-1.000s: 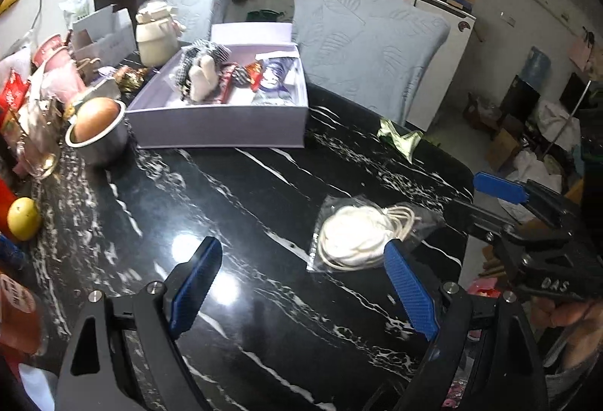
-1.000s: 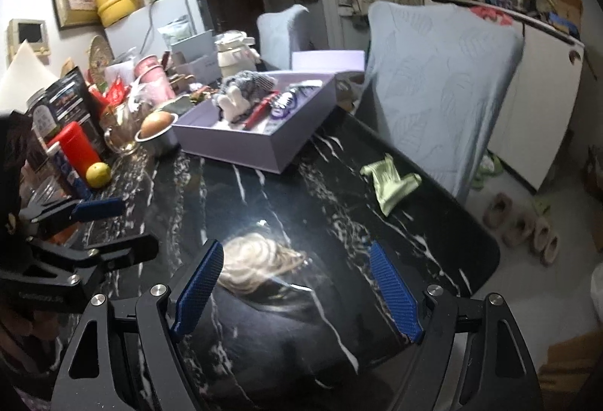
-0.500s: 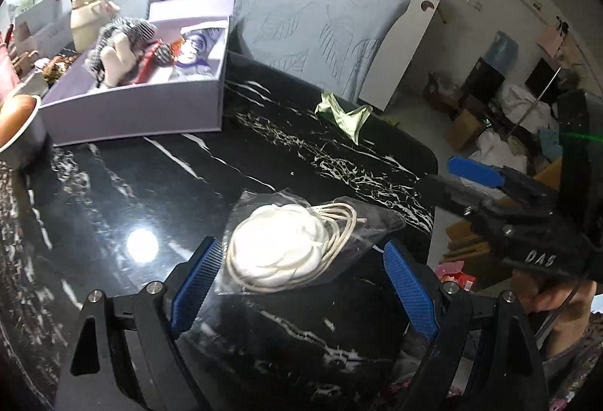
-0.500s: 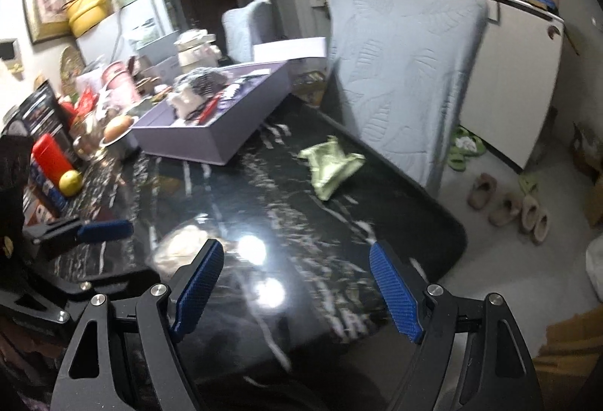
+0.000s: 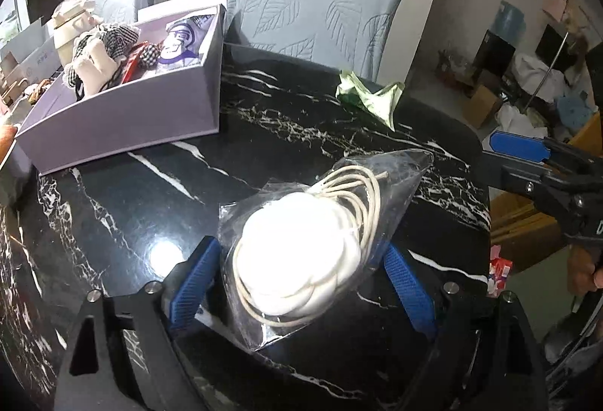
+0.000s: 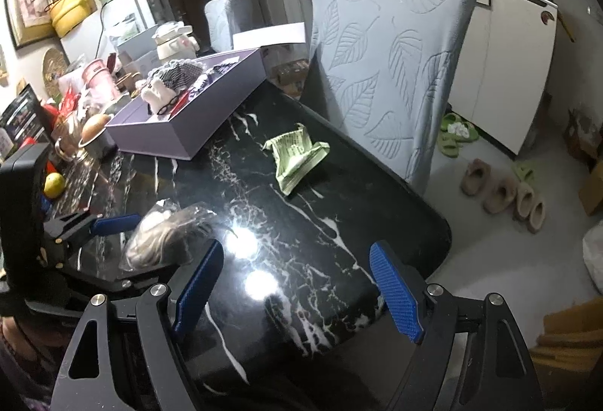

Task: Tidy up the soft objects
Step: 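Grasp the clear bag of white cable with the left gripper, then grasp the pale green paper packet with the right gripper while the left holds the cable bag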

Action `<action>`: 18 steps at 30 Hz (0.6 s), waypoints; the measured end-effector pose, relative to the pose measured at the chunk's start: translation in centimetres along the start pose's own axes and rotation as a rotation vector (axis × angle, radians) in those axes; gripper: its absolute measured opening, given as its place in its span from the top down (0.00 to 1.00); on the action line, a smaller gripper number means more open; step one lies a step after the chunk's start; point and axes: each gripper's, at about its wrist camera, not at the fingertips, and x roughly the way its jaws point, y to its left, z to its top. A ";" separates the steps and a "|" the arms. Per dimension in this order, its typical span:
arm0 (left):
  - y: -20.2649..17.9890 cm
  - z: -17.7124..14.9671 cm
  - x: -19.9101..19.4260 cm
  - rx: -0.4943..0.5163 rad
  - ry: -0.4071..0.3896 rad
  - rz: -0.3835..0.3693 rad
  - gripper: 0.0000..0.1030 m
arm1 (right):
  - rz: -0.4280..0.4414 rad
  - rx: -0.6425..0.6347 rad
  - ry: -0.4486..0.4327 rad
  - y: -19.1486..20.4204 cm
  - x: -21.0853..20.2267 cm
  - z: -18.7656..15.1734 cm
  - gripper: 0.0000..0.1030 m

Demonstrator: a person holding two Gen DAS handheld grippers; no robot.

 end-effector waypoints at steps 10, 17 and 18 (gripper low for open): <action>2.0 0.4 -0.6 -0.082 -0.037 -0.021 0.45 | 0.016 0.019 0.001 -0.3 1.1 1.5 0.21; 3.2 0.8 -3.1 -0.148 -0.081 -0.024 0.45 | 0.013 -0.010 -0.002 0.2 2.7 3.1 0.21; 3.3 1.0 -3.5 -0.149 -0.092 -0.020 0.45 | 0.018 -0.012 -0.002 0.3 3.0 3.3 0.21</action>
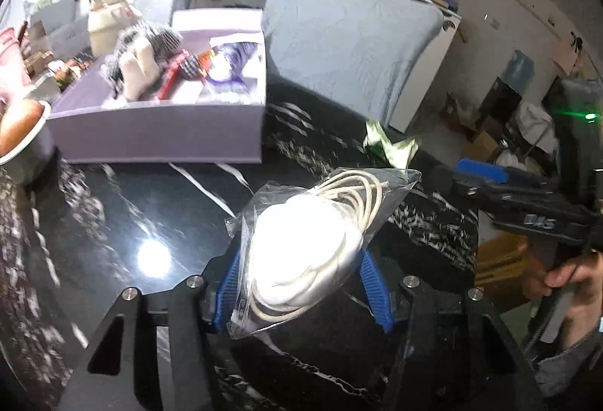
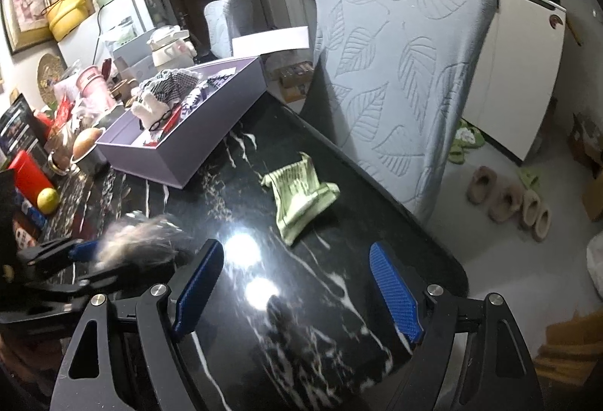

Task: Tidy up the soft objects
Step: 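Grasp the pale green paper packet with the right gripper while the left holds the cable bag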

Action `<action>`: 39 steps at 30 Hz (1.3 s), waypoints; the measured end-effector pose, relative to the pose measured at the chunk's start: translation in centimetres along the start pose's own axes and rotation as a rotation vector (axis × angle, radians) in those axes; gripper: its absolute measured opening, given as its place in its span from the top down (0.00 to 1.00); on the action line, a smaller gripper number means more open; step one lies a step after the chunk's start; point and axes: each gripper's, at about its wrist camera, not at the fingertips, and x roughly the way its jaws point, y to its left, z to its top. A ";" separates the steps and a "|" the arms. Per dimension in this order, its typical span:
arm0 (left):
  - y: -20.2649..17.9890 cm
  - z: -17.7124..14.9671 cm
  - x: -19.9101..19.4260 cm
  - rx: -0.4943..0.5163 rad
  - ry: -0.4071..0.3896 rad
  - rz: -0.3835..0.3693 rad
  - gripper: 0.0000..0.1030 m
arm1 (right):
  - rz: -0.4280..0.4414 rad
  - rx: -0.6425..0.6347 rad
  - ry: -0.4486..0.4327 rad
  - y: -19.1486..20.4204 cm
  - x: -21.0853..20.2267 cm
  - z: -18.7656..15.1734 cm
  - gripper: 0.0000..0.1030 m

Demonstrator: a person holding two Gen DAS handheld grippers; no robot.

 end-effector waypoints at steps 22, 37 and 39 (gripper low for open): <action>1.7 3.4 1.2 -0.082 -0.014 0.073 0.45 | -0.064 -0.153 0.059 0.6 6.4 3.4 0.21; 1.9 3.1 1.7 -0.098 0.012 0.085 0.45 | -0.063 -0.173 0.045 0.4 6.3 2.5 0.57; 1.9 2.8 1.5 -0.098 0.011 0.081 0.45 | -0.058 -0.165 0.042 0.5 6.0 2.2 0.58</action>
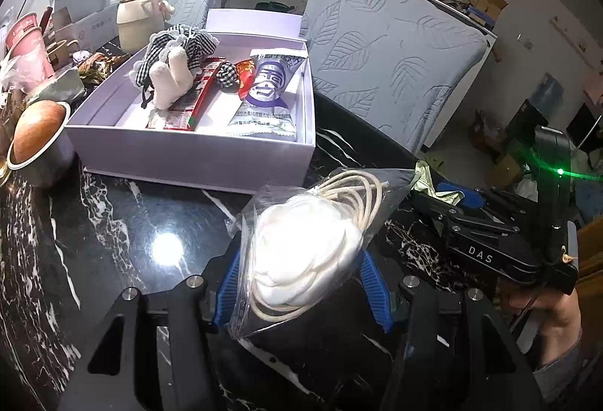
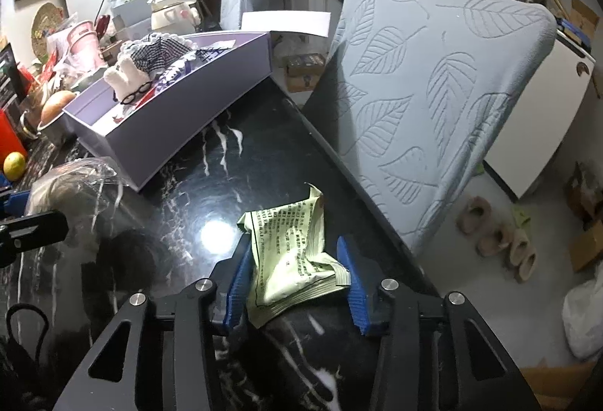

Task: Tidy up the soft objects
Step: 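Grasp the pale green paper packet with the right gripper while the left holds the cable bag, then lift the cable bag and green packet toward the lavender box with both grippers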

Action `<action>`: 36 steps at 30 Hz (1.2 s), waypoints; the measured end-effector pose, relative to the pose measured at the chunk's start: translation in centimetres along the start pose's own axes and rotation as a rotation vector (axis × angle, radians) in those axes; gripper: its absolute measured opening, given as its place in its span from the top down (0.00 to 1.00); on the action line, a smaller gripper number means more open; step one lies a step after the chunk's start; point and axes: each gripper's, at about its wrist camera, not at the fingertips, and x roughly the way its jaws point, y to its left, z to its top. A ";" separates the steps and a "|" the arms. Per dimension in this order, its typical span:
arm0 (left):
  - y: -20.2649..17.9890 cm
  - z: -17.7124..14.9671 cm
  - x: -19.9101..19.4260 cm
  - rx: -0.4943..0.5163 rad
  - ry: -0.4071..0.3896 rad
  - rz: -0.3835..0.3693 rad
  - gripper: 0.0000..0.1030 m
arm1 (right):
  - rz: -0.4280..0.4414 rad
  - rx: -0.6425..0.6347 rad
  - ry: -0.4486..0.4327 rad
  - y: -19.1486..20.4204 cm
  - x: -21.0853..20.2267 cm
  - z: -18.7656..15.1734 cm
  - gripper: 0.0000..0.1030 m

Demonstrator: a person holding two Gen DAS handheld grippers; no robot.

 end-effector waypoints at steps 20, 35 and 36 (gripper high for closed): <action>-0.2 -4.7 -3.5 0.014 -0.006 -0.021 0.45 | 0.026 0.109 -0.013 2.0 -5.1 -5.2 0.60; 1.6 -8.2 -6.3 -0.008 -0.029 -0.004 0.45 | 0.123 0.127 -0.049 6.8 -9.1 -8.1 0.60; 1.7 -8.3 -6.5 -0.012 -0.030 -0.003 0.45 | 0.136 0.127 -0.047 7.2 -9.2 -8.2 0.60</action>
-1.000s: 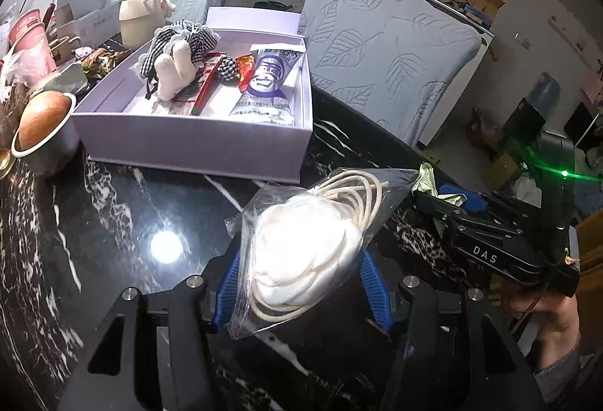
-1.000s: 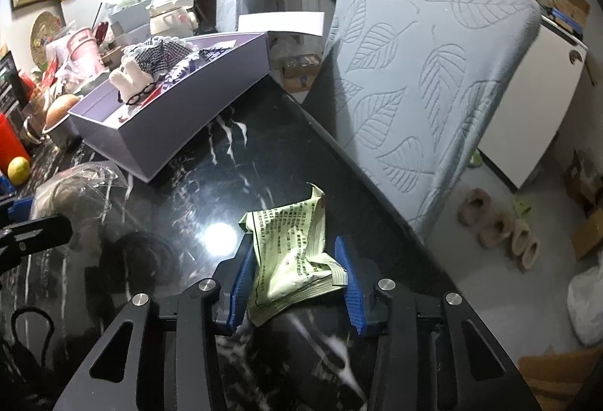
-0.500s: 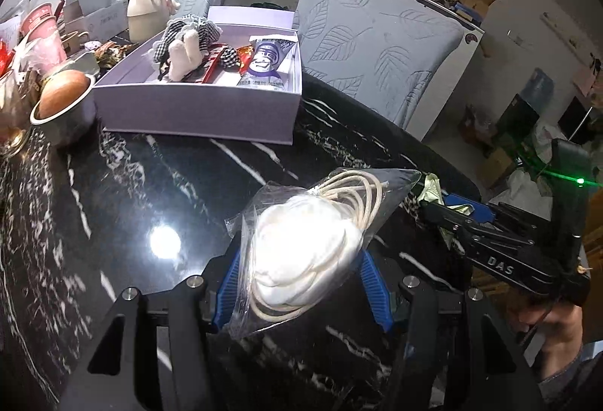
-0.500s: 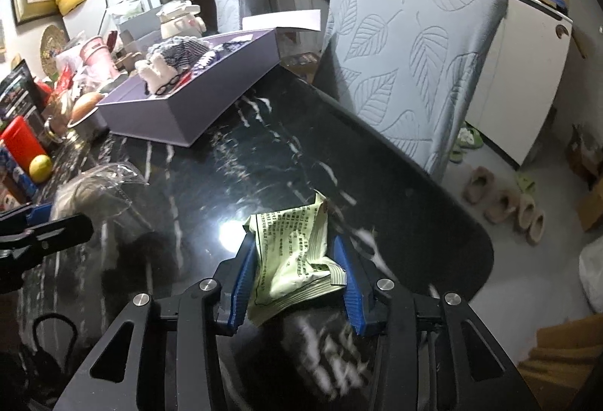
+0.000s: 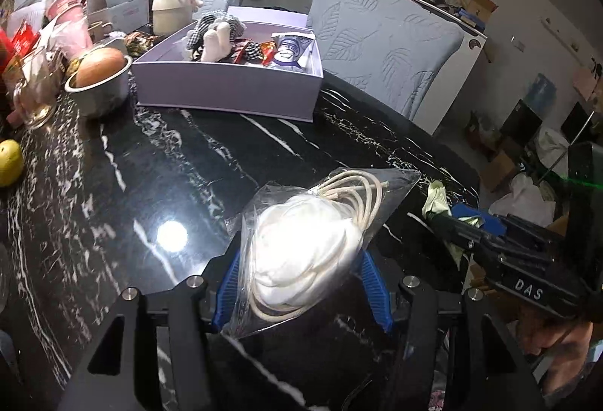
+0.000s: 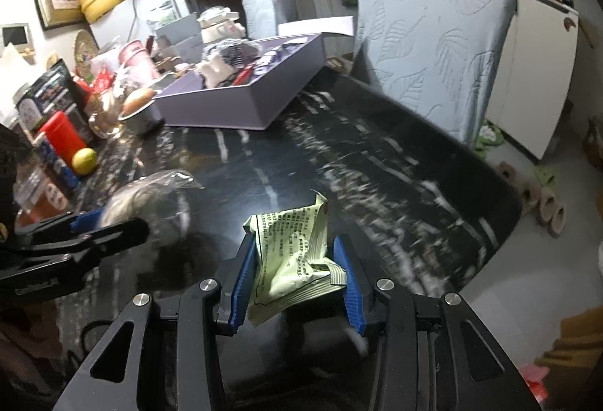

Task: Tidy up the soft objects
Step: 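Lift the cable bag and green packet toward the lavender box with both grippers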

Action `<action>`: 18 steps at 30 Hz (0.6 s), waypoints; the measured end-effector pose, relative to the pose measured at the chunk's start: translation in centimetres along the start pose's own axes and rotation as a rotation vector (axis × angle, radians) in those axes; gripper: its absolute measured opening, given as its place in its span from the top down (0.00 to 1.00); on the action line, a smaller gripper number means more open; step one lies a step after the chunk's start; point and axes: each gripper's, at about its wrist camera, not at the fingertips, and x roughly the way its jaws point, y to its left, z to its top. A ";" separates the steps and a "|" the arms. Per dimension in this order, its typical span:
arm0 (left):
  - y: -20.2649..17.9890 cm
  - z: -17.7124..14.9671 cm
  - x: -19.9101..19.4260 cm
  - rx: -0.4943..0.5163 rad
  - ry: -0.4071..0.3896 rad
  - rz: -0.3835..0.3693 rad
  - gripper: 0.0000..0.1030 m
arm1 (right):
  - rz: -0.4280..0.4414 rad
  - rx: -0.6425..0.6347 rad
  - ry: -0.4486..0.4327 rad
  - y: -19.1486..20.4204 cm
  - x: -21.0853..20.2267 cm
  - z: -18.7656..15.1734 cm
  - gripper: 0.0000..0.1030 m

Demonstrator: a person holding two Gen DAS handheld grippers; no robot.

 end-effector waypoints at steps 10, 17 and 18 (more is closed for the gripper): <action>0.8 0.1 -2.1 -0.021 -0.052 0.032 0.45 | 0.121 -0.036 -0.015 3.5 -0.6 -0.2 0.65; 2.2 -0.5 -1.4 -0.055 -0.023 0.029 0.45 | 0.118 -0.038 0.043 3.7 1.6 -0.6 0.65; 2.4 -0.6 -1.3 -0.058 -0.016 0.027 0.45 | 0.111 -0.038 0.042 3.7 1.7 -0.6 0.65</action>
